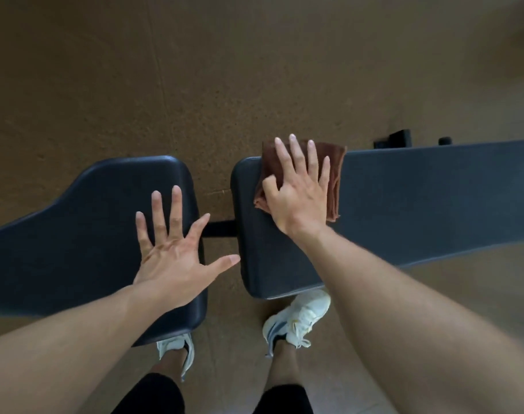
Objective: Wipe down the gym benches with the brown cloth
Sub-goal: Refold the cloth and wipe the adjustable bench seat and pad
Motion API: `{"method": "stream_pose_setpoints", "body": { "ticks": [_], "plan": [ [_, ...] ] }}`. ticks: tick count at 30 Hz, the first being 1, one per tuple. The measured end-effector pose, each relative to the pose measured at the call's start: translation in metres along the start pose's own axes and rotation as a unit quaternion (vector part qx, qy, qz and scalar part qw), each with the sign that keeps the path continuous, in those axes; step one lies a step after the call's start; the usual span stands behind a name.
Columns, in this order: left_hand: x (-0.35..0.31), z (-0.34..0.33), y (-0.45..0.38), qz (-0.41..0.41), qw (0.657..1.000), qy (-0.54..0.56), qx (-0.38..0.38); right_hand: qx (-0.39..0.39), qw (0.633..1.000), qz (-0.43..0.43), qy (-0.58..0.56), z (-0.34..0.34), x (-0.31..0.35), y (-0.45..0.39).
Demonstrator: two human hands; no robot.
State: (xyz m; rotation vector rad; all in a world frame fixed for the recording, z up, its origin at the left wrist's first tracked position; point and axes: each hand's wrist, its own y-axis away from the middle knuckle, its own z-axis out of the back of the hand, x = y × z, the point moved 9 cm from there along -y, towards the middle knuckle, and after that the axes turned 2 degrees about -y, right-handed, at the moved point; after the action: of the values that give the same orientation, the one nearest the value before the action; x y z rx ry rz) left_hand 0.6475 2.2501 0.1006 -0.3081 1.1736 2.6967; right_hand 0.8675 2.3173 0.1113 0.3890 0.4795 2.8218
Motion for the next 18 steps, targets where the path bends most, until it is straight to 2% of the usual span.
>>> {"method": "stream_pose_setpoints", "body": {
  "ticks": [3,5,8,10,12,13,15,18],
  "plan": [
    [-0.001,0.001,-0.001,0.042,0.999,0.015,-0.002,-0.01,1.0,-0.024,-0.015,-0.014,-0.037,0.078],
    [-0.014,0.007,-0.002,0.098,0.993,0.053,-0.039,-0.009,0.999,-0.042,-0.009,-0.026,-0.067,0.134],
    [-0.065,0.013,-0.01,0.179,0.957,0.218,-0.074,0.012,0.999,-0.044,-0.002,-0.037,-0.095,0.166],
    [-0.095,0.009,-0.023,0.25,0.898,0.359,-0.047,0.016,0.999,-0.039,-0.007,-0.032,-0.097,0.141],
    [-0.109,-0.002,-0.038,0.334,0.805,0.489,-0.037,0.001,0.999,-0.037,-0.024,-0.017,-0.091,0.097],
    [-0.111,-0.008,-0.045,0.364,0.774,0.516,-0.045,-0.009,0.999,-0.033,-0.028,-0.008,-0.088,0.071],
    [-0.107,-0.016,-0.056,0.402,0.755,0.514,-0.068,-0.023,0.999,-0.011,-0.026,0.009,-0.079,0.017],
    [-0.108,-0.022,-0.055,0.418,0.766,0.482,-0.075,-0.002,0.999,0.053,-0.002,0.022,-0.071,-0.033]
  ]
}}
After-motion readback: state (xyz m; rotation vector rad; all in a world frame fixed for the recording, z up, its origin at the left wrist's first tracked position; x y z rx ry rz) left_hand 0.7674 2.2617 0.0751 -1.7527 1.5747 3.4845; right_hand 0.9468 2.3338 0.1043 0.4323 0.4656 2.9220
